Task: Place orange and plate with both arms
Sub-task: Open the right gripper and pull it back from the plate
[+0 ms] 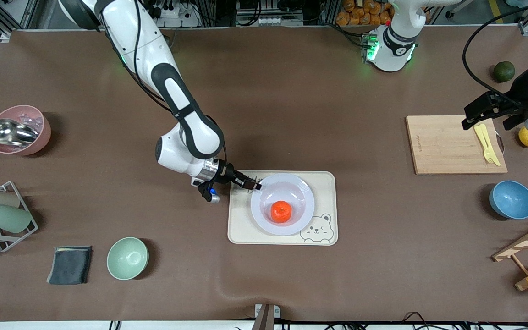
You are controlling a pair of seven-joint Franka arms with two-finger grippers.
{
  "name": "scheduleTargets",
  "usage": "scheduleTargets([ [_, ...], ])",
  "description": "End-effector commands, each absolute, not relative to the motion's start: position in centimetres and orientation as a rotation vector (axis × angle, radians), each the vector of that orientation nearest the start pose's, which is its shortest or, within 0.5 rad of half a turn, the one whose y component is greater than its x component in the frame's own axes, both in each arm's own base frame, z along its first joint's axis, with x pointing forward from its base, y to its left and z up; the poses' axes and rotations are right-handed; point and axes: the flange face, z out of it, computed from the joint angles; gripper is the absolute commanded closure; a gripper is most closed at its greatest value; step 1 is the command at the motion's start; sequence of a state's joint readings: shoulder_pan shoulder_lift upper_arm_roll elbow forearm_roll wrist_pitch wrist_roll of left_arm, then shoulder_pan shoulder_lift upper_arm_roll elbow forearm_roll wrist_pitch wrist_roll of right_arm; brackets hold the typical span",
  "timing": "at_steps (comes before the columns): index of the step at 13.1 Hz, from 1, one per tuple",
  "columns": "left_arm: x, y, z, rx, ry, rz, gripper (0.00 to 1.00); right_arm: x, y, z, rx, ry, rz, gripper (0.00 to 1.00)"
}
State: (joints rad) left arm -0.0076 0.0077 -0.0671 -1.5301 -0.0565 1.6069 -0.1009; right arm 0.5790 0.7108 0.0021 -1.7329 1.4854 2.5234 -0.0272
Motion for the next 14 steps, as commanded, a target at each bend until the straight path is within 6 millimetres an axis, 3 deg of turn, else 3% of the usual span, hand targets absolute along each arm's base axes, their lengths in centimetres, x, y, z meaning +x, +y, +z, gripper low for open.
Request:
scheduleTargets([
  [1, 55.9, -4.7, 64.9, -3.183, -0.046, -0.128, 0.0, 57.8, 34.3, 20.0, -2.188, 0.745, 0.277, 0.32],
  [3, 55.8, -4.4, 65.3, -3.183, -0.039, -0.141, 0.0, 58.5, 33.2, 21.9, -2.232, 0.73, 0.32, 0.18],
  [5, 55.8, -4.3, 65.5, -3.183, -0.036, -0.144, 0.0, 58.8, 32.5, 23.6, -2.254, 0.71, 0.356, 0.24],
  [7, 55.6, -4.4, 65.6, -3.183, -0.041, -0.146, 0.0, 59.4, 30.9, 24.1, -2.277, 0.694, 0.376, 0.18],
  [10, 55.6, -4.5, 65.5, -3.182, -0.033, -0.139, 0.0, 60.3, 26.6, 25.8, -2.343, 0.631, 0.443, 0.14],
  [14, 55.5, -4.2, 65.8, -3.182, -0.045, -0.146, 0.0, 60.9, 21.0, 29.3, -2.41, 0.566, 0.533, 0.0],
])
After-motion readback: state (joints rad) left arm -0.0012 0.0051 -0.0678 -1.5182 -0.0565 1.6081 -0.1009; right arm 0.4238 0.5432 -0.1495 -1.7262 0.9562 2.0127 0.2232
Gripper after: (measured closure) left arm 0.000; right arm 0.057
